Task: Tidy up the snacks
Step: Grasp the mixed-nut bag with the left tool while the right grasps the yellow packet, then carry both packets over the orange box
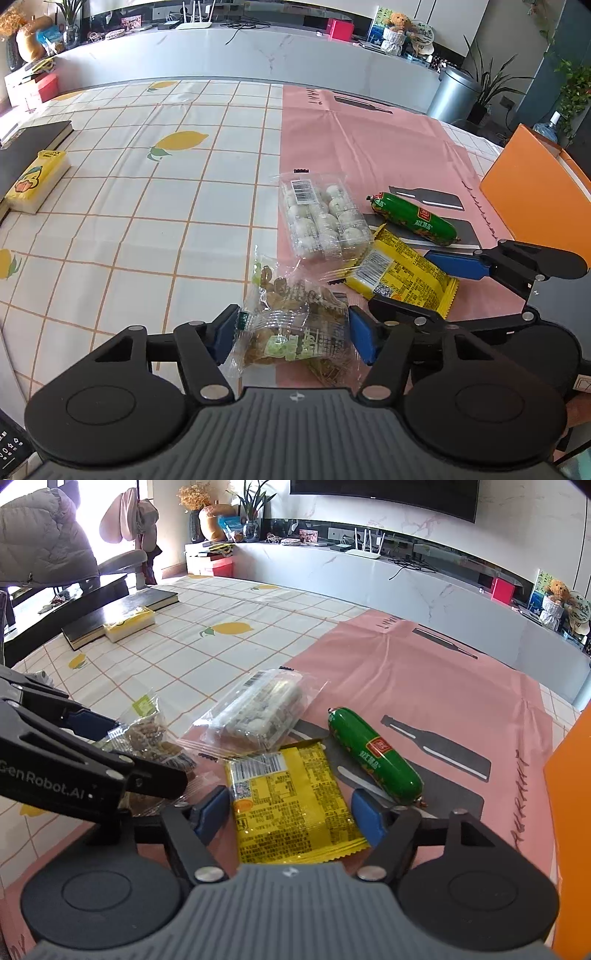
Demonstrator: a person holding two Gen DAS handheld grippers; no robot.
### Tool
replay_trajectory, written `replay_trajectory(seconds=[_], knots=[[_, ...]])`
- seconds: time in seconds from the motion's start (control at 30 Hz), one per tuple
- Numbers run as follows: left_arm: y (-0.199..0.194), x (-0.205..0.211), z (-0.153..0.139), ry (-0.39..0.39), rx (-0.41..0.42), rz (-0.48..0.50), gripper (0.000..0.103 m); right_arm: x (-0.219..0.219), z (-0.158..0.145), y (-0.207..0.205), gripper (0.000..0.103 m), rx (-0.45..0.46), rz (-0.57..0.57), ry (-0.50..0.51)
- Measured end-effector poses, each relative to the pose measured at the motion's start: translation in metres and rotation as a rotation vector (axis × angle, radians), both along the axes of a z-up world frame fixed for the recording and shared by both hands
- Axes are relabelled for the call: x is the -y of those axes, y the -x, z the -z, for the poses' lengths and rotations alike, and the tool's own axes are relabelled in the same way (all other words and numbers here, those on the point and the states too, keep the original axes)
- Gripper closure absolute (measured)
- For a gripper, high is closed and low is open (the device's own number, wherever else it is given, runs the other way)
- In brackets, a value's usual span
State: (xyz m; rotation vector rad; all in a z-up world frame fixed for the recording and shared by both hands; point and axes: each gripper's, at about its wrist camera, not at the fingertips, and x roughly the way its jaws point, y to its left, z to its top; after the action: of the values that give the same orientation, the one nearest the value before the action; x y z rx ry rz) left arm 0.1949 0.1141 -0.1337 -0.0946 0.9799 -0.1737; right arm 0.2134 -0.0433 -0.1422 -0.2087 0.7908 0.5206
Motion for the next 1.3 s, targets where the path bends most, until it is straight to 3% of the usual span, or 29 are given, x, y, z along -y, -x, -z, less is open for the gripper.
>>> replay_trajectory(seconds=[0.1,0.7,0.77,1.03,1.3], knots=[[0.001,0.000,-0.001,-0.005,0.000,-0.003,0.038,-0.002,-0.002,0.003,0.048,-0.006,0.001,0.008],[0.005,0.012,-0.010,-0.111,-0.047,0.053,0.045,0.017,-0.011,0.045,0.049,-0.112,0.115,0.033],[0.014,0.018,-0.021,-0.138,-0.009,0.081,0.045,0.019,-0.012,0.054,0.049,-0.123,0.122,0.034],[0.046,0.038,-0.081,-0.058,0.047,0.084,0.045,0.049,-0.021,0.082,0.050,-0.203,0.255,-0.023],[0.086,0.071,-0.140,0.025,0.114,0.083,0.045,0.093,-0.074,0.126,0.050,-0.145,0.343,-0.098]])
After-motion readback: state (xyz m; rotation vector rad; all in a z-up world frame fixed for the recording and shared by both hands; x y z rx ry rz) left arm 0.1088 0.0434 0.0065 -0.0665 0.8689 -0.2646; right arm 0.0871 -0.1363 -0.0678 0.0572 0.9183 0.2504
